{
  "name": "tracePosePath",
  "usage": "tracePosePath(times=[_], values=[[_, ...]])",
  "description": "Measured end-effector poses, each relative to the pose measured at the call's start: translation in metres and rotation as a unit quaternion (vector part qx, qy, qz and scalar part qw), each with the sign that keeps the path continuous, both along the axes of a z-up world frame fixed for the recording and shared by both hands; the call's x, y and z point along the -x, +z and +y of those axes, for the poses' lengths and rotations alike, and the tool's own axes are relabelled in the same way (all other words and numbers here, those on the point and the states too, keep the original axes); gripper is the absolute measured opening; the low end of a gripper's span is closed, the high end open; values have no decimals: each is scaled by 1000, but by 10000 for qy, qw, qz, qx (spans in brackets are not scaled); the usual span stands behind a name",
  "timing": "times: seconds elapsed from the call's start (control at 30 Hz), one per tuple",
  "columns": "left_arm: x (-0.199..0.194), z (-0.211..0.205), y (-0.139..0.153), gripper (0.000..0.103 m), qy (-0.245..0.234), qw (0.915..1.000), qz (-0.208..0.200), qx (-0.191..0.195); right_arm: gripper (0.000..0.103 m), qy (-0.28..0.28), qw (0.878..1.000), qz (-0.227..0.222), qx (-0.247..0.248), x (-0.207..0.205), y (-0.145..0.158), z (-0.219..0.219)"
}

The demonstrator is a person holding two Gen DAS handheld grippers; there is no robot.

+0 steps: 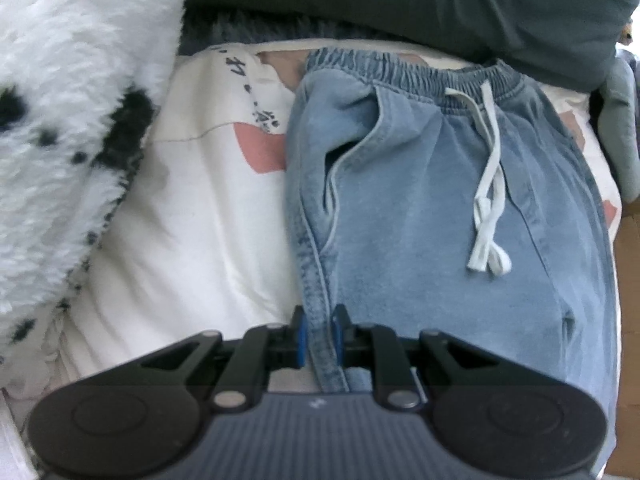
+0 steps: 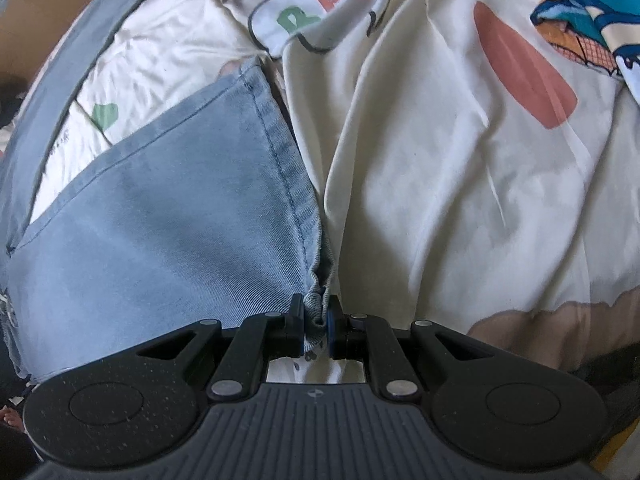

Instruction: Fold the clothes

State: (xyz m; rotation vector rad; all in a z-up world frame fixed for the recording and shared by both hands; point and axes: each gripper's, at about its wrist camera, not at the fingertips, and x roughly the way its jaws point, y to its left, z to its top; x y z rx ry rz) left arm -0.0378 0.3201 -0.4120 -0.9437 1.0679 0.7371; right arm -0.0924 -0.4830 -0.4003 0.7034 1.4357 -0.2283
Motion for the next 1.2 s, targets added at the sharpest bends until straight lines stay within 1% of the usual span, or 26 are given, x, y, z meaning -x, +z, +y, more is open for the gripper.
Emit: tracePosePath(times=[0.03, 0.13, 0.17, 0.23, 0.27, 0.3, 0.37, 0.47, 0.57, 0.7, 0.83, 0.9, 1.0, 1.1, 1.2], values=[[-1, -1, -1, 15, -6, 10000, 17, -8, 9, 2, 10000, 17, 15, 0, -3, 1], [-6, -1, -5, 18, 174, 9998, 24, 25, 11, 65, 10000, 28, 53, -2, -10, 4], [-9, -1, -4, 22, 230, 9997, 17, 21, 16, 102, 9999, 14, 71, -4, -11, 6], [-8, 0, -1, 26, 163, 9998, 11, -67, 25, 335, 9987, -273, 266, -7, 0, 9], [-8, 1, 1, 32, 117, 9999, 9, -117, 40, 396, 9977, -434, 336, -10, 6, 9], [-7, 1, 4, 38, 63, 9998, 20, -184, 45, 379, 9968, -602, 353, -13, 11, 7], [-3, 4, 8, 42, 50, 9997, 27, -240, 45, 329, 9947, -899, 376, -24, 17, 1], [6, 8, 16, 42, 114, 9995, -14, -277, 45, 396, 9907, -1200, 512, -45, 21, -4], [7, 8, 25, 42, 27, 9995, -17, -329, 45, 587, 9857, -1432, 668, -67, 22, -7], [-2, 9, 38, 42, -129, 9991, -65, -390, 45, 809, 9810, -1582, 785, -93, 18, -9], [-10, 5, 54, 42, -237, 9991, -127, -331, 45, 921, 9810, -1475, 864, -110, 4, -10], [-20, 1, 61, 42, -381, 9985, -214, -334, 45, 937, 9809, -1444, 901, -112, -3, -10], [-42, -8, 68, 42, -730, 9962, -258, -404, 45, 989, 9791, -1535, 891, -116, -8, -9], [-70, -18, 73, 42, -1025, 9932, -296, -457, 47, 1101, 9770, -1564, 944, -121, -10, -7], [-100, -36, 75, 42, -1336, 9893, -376, -456, 45, 1164, 9759, -1586, 943, -124, -14, -6]])
